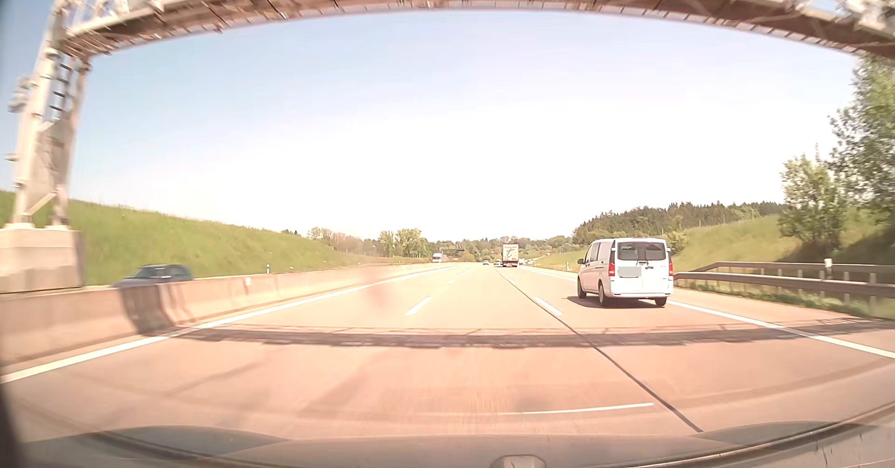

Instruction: Follow the waypoints while adhering to traffic rules and regulations

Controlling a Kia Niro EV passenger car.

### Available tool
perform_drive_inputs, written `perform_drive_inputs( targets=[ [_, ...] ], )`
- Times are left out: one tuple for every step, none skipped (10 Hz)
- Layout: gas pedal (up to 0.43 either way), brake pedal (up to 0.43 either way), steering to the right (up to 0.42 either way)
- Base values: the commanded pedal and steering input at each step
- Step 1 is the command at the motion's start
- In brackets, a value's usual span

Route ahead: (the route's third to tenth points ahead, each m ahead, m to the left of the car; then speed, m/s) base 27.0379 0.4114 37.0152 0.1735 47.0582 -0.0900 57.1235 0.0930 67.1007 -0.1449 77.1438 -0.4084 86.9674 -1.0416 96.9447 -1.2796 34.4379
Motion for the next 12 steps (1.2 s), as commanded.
perform_drive_inputs(
  targets=[
    [0.197,0.000,0.001],
    [0.197,0.000,0.001],
    [0.189,0.000,0.001],
    [0.177,0.000,0.002],
    [0.150,0.000,0.002],
    [0.110,0.000,0.001],
    [0.059,0.000,0.001],
    [0.000,0.000,0.002],
    [0.000,0.000,0.001],
    [0.000,0.000,0.001],
    [0.000,0.000,0.001],
    [0.000,0.000,0.001]
  ],
)
